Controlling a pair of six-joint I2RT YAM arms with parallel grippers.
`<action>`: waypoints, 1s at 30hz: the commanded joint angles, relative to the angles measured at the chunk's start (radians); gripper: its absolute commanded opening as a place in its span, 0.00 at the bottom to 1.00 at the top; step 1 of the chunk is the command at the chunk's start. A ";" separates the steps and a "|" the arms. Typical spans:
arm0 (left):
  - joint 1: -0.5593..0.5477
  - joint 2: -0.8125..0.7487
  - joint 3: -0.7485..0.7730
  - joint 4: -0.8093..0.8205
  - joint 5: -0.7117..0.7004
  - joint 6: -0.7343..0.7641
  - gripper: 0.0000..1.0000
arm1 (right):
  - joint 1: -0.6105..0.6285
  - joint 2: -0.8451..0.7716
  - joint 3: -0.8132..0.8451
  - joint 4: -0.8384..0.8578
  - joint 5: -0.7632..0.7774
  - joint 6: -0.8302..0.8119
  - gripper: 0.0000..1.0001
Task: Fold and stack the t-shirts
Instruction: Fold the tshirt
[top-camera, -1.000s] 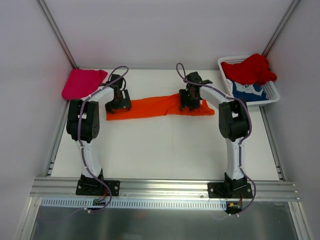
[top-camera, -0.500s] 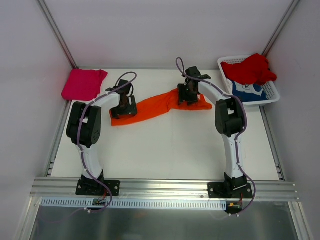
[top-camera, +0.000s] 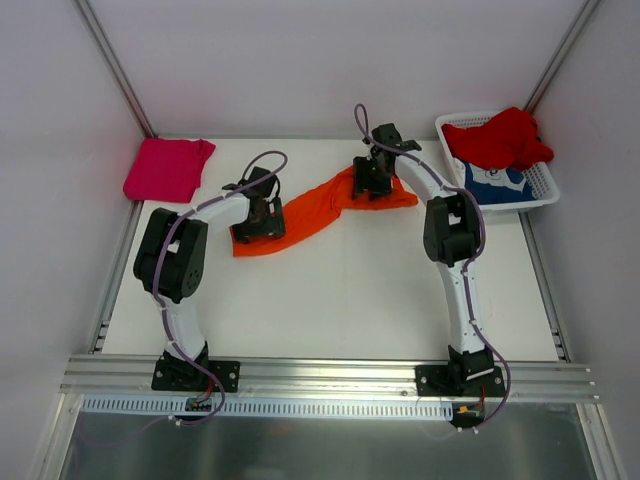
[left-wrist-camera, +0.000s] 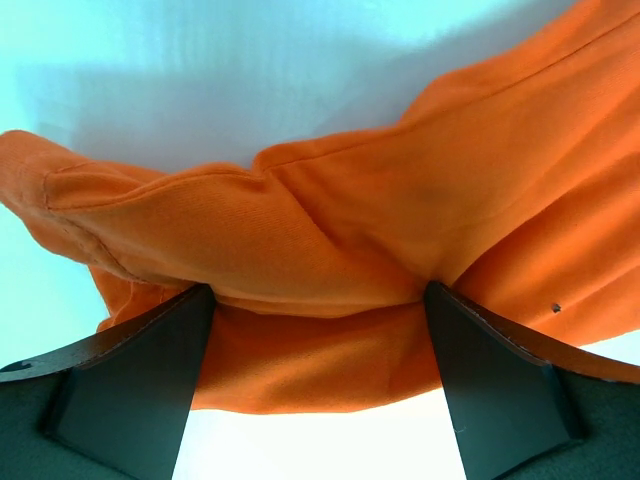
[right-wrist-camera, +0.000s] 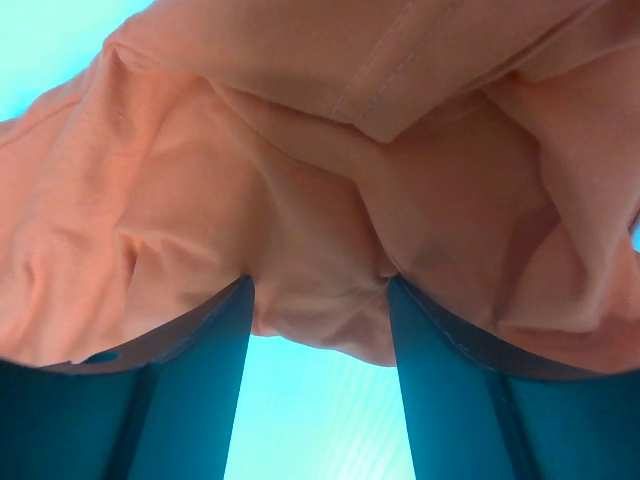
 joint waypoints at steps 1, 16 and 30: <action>-0.051 0.036 -0.055 -0.012 0.101 -0.073 0.87 | -0.002 0.052 0.083 -0.052 -0.073 0.002 0.60; -0.193 0.125 -0.020 0.009 0.138 -0.127 0.87 | 0.010 0.141 0.151 -0.031 -0.167 0.033 0.61; -0.328 0.170 -0.007 0.012 0.144 -0.186 0.87 | 0.061 0.100 0.113 -0.016 -0.167 -0.016 0.61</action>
